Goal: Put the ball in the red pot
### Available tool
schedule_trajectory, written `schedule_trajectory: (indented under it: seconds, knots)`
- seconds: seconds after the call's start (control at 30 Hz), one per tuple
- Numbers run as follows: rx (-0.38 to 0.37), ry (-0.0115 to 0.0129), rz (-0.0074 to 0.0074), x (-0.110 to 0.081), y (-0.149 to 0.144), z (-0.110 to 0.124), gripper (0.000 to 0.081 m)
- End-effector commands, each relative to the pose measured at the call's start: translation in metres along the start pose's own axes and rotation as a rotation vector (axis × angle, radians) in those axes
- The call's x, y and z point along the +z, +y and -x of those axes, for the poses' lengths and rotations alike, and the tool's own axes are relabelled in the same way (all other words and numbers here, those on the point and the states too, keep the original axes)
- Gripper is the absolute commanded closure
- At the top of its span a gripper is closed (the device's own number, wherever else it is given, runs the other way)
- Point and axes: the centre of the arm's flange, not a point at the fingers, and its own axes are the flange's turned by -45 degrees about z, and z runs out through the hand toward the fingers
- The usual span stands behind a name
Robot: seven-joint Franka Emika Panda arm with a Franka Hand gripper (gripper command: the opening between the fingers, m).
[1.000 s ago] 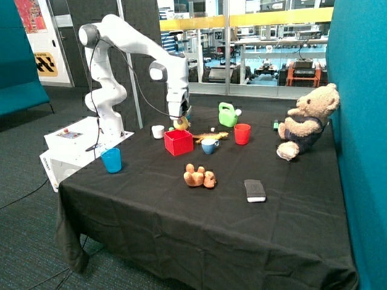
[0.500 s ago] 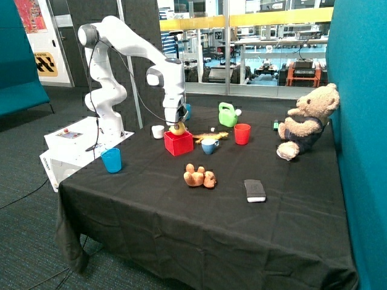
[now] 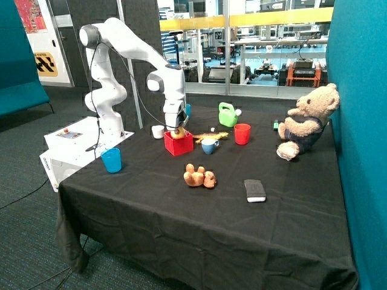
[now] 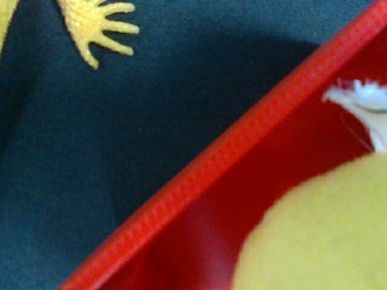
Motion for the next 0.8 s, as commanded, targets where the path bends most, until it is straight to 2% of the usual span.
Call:
schedule_trajectory:
  seconds: [0.0,0.07,0.13,0.77]
  knots:
    - [-0.023,-0.0025,-0.0024,0.011,-0.004,-0.009,0.0098]
    - [-0.029,-0.0025,-0.0024,0.013,-0.006,-0.01,0.0032]
    - [-0.034,-0.0025,-0.0024,0.014,-0.008,-0.011,0.0008]
    - [-0.043,-0.0025,-0.0025,0.014,-0.015,-0.009,0.0]
